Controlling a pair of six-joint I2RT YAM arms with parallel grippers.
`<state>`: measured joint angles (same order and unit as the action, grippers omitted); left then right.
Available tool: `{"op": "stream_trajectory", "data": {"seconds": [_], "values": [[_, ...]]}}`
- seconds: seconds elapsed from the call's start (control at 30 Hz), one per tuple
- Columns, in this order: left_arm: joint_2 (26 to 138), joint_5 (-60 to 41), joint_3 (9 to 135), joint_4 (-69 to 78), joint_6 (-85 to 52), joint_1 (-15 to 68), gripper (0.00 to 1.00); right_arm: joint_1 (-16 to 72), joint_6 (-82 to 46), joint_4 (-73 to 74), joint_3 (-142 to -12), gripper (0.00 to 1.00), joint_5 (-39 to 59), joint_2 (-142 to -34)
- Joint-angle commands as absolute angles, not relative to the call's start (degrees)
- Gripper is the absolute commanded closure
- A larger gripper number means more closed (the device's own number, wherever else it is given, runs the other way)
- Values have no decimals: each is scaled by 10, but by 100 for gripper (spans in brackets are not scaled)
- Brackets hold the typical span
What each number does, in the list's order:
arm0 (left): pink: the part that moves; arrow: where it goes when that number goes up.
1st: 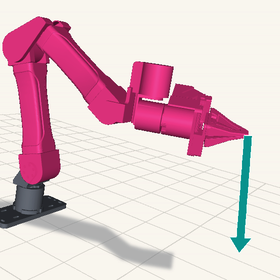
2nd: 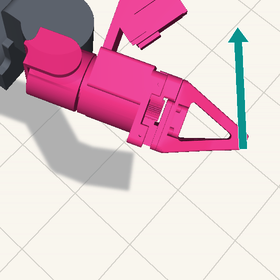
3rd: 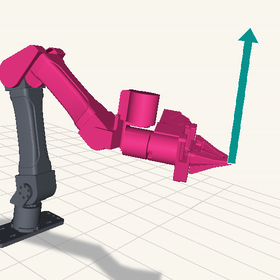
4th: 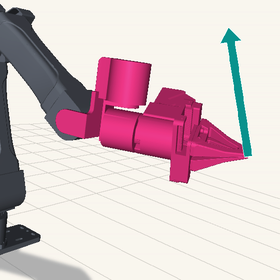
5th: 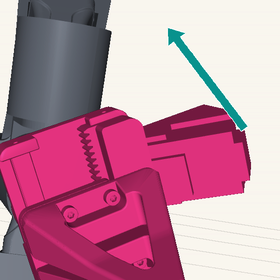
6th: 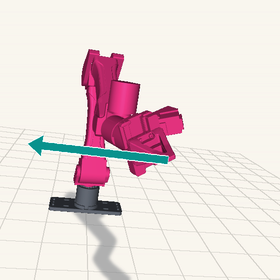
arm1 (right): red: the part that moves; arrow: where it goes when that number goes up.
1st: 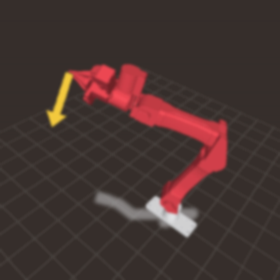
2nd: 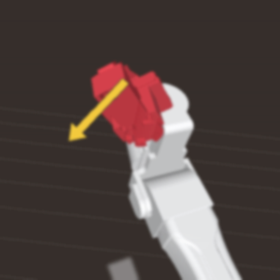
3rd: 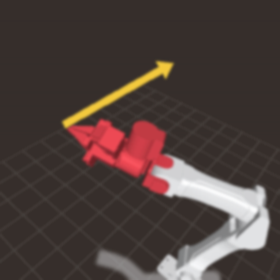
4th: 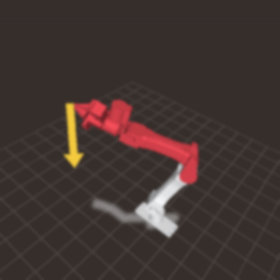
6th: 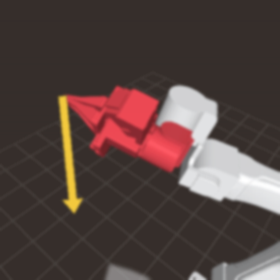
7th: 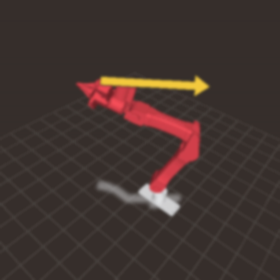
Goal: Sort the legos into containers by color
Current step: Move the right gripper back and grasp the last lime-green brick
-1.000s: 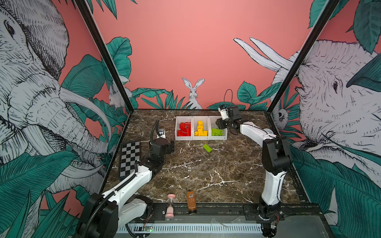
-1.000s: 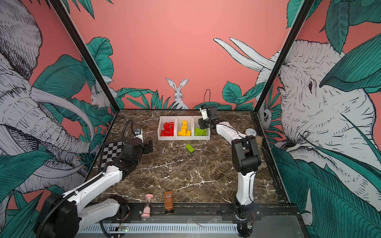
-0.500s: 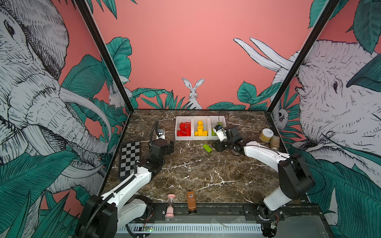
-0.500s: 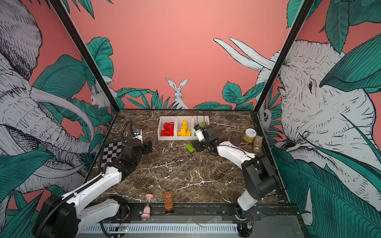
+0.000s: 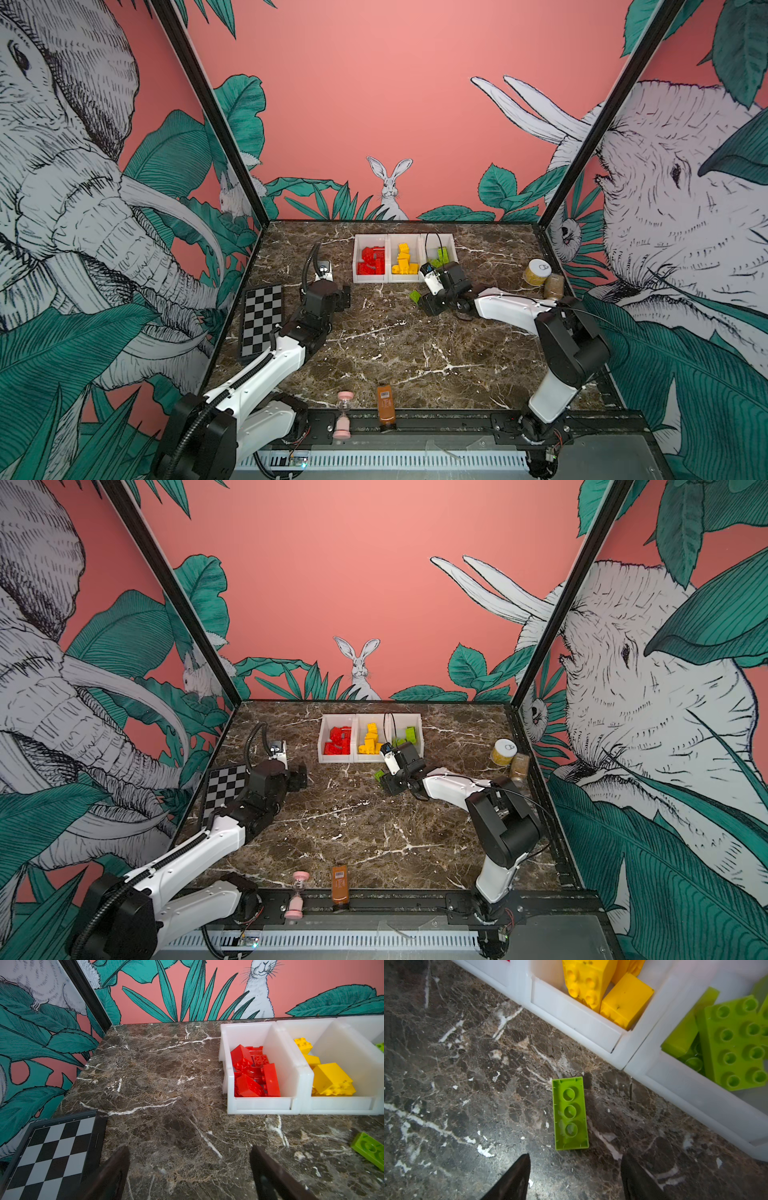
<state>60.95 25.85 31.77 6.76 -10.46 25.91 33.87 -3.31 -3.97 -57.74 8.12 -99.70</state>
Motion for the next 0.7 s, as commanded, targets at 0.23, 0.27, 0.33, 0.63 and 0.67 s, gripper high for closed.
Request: {"op": "stream_trajectory", "data": {"seconds": [0.23, 0.27, 0.33, 0.63, 0.67], "values": [[601, 263, 313, 76, -102, 256, 9, 347, -22, -28, -611, 31, 75, -1038], [600, 263, 312, 76, -101, 256, 9, 346, -22, -29, -613, 32, 72, -1043], [601, 263, 312, 76, -99, 256, 9, 347, -20, -36, -620, 32, 69, -1052], [605, 254, 314, 77, -97, 256, 9, 358, -7, -70, -648, 40, 48, -1087], [604, 252, 313, 78, -97, 256, 9, 359, -9, -69, -647, 42, 45, -1088]]}}
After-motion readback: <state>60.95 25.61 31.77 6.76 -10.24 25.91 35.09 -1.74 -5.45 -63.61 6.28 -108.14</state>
